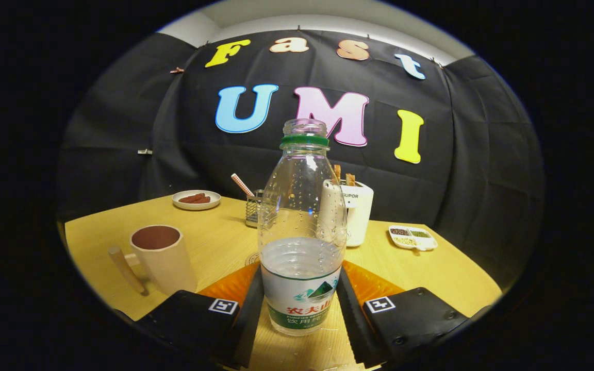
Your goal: Take the bottle from table, then pour the juice into the cup, finally place the bottle on the coaster
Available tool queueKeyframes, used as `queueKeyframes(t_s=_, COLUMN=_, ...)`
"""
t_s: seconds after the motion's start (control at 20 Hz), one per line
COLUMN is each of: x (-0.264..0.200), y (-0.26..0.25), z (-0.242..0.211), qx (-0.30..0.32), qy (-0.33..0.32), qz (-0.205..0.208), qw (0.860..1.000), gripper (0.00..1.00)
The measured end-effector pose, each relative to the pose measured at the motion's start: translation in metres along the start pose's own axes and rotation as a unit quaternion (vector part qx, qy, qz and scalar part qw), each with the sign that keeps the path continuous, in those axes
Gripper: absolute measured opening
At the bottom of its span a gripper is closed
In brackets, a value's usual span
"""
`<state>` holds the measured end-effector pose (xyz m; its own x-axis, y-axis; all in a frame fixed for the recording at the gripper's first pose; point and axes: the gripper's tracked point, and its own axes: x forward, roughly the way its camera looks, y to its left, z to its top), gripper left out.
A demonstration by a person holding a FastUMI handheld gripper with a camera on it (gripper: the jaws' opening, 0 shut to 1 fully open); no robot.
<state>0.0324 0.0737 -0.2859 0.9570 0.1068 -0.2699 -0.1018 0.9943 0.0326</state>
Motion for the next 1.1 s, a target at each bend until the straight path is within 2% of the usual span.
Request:
queueKeyframes(t_s=0.15, x=-0.002, y=0.005, z=0.012, qx=-0.026, qy=0.023, qz=0.008, qw=0.999, gripper=0.74)
queueKeyframes(t_s=0.25, x=-0.006, y=0.007, z=0.025, qx=-0.056, qy=0.032, qz=-0.001, qw=0.998, gripper=0.73)
queueKeyframes(t_s=0.55, x=-0.009, y=0.024, z=0.056, qx=-0.208, qy=0.029, qz=0.006, qw=0.978, gripper=0.71)
queueKeyframes(t_s=0.7, x=-0.007, y=0.023, z=0.048, qx=-0.270, qy=0.065, qz=-0.006, qw=0.961, gripper=0.71)
queueKeyframes(t_s=0.85, x=-0.010, y=0.014, z=0.057, qx=-0.348, qy=0.062, qz=-0.036, qw=0.935, gripper=0.71)
queueKeyframes(t_s=1.1, x=-0.007, y=0.019, z=0.043, qx=-0.428, qy=0.080, qz=-0.026, qw=0.900, gripper=0.71)
